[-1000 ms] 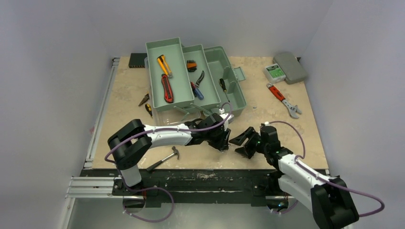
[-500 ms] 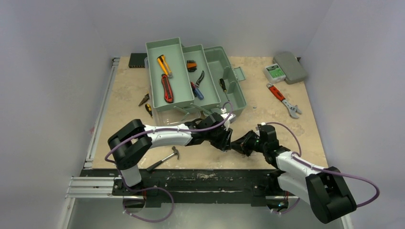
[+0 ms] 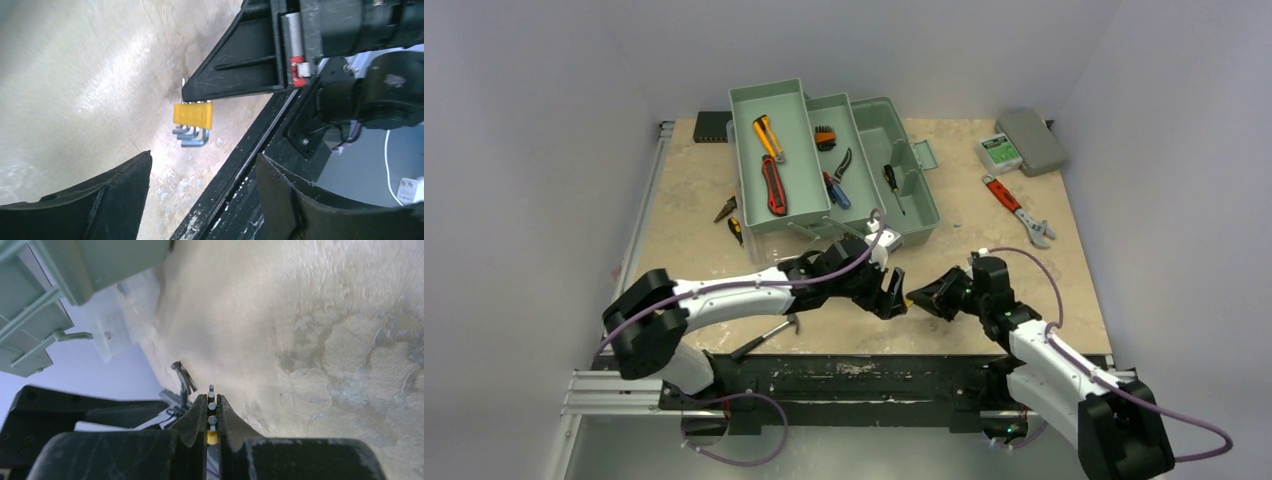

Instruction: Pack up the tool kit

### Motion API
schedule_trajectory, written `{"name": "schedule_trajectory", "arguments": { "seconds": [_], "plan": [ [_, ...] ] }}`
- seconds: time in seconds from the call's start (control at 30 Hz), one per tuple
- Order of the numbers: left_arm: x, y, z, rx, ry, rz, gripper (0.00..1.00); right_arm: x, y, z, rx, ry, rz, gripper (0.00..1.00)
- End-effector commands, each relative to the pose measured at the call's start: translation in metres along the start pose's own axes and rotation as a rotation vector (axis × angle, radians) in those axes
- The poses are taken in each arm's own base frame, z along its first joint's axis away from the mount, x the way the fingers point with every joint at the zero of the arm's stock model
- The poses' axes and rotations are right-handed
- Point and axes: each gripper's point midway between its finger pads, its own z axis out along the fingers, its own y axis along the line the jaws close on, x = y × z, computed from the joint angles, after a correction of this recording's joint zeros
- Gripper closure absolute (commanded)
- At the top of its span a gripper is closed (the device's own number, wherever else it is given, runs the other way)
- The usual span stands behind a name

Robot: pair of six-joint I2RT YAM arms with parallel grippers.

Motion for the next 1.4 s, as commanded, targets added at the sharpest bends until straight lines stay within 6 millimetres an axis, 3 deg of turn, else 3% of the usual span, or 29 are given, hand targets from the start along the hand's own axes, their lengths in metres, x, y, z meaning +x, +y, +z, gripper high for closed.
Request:
{"name": "schedule_trajectory", "arguments": {
  "seconds": [0.0,0.13,0.33,0.47,0.63,0.73,0.87,1.1,1.13,1.17,1.2,1.23,1.27,1.37],
  "plan": [
    [-0.03,-0.011,-0.043,-0.022,-0.111,0.049,0.25,-0.024,0.026,-0.017,0.022,-0.126,-0.155,1.0],
    [-0.043,0.004,-0.092,-0.133,-0.164,0.069,0.22,-0.051,0.051,-0.041,0.068,-0.275,-0.319,1.0],
    [-0.074,0.029,-0.188,-0.385,-0.266,0.096,0.2,-0.077,0.125,-0.065,-0.005,-0.396,-0.519,1.0],
    [-0.088,0.056,-0.249,-0.552,-0.325,0.063,0.19,-0.068,0.181,-0.051,-0.15,-0.292,-0.615,1.0],
    [-0.097,0.081,-0.311,-0.676,-0.389,-0.05,0.16,-0.051,0.241,-0.028,-0.258,-0.221,-0.725,1.0],
    [-0.105,0.093,-0.331,-0.73,-0.444,-0.107,0.14,-0.055,0.27,-0.019,-0.28,-0.242,-0.77,1.0],
    [-0.11,0.111,-0.34,-0.746,-0.489,-0.208,0.13,-0.073,0.295,0.007,-0.253,-0.254,-0.811,1.0],
    [-0.104,0.157,-0.352,-0.758,-0.563,-0.428,0.13,-0.086,0.299,0.072,-0.189,-0.138,-0.844,1.0],
    [-0.102,0.164,-0.354,-0.76,-0.574,-0.457,0.13,-0.086,0.296,0.081,-0.177,-0.108,-0.846,0.96],
    [-0.101,0.168,-0.353,-0.741,-0.58,-0.484,0.13,-0.086,0.294,0.088,-0.165,-0.085,-0.842,0.8],
    [-0.098,0.173,-0.353,-0.738,-0.585,-0.51,0.13,-0.088,0.289,0.094,-0.139,-0.07,-0.832,0.55],
    [-0.096,0.178,-0.353,-0.733,-0.592,-0.532,0.13,-0.09,0.284,0.098,-0.114,-0.064,-0.828,0.37],
    [-0.094,0.183,-0.353,-0.73,-0.598,-0.551,0.13,-0.091,0.283,0.098,-0.103,-0.065,-0.83,0.23],
    [-0.089,0.196,-0.35,-0.722,-0.606,-0.602,0.13,-0.098,0.292,0.079,-0.092,-0.128,-0.865,0.16]
  ]
}}
